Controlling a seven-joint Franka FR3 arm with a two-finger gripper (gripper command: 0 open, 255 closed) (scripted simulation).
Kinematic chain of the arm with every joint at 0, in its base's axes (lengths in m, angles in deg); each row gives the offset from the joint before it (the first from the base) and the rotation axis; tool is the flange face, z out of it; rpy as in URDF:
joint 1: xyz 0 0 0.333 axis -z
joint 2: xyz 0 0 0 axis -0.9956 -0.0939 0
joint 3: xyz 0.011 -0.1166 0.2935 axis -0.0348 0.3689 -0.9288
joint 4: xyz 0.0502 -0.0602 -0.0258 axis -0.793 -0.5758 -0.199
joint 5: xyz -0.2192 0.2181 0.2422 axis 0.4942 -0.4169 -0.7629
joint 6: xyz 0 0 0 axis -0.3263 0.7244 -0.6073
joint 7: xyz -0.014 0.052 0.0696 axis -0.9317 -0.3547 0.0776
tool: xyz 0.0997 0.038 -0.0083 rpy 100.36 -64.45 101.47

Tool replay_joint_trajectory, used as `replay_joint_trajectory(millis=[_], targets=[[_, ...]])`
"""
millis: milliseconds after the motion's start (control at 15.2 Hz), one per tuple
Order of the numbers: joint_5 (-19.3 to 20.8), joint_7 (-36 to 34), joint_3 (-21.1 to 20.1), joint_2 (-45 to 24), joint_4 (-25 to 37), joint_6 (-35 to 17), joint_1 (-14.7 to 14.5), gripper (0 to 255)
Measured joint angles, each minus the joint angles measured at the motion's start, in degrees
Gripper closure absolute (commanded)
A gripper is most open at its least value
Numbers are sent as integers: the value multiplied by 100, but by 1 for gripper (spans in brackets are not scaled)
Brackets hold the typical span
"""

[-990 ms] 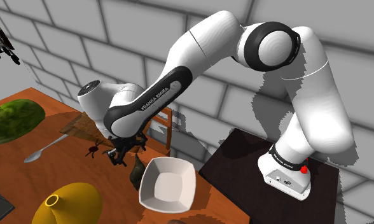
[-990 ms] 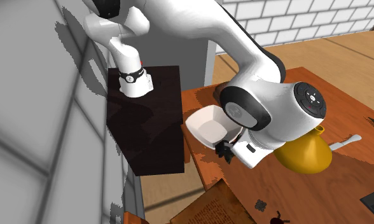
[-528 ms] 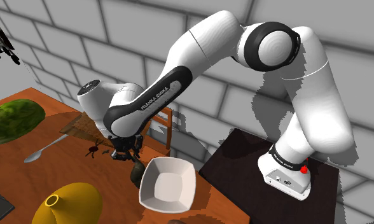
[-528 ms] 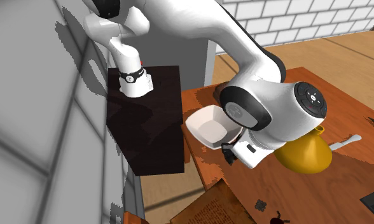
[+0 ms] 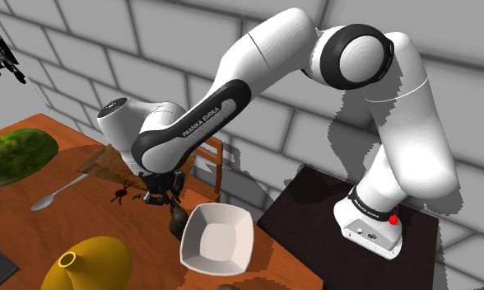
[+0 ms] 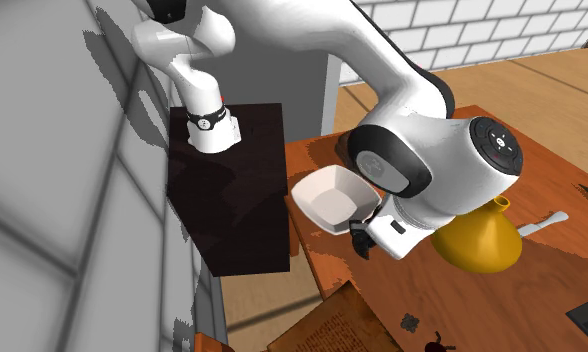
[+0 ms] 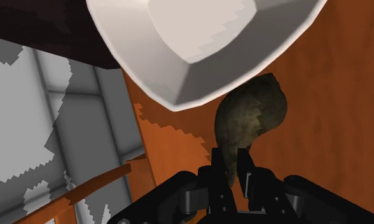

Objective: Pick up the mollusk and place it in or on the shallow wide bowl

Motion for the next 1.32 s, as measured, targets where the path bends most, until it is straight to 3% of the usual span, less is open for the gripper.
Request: replay_joint_trajectory(millis=[792,858,1320], targets=[[-207,79,-156,509,138,622,95,255],[-207,79,-157,511,139,622,95,0],[-121,274,35,-121,353,-13,247,0]])
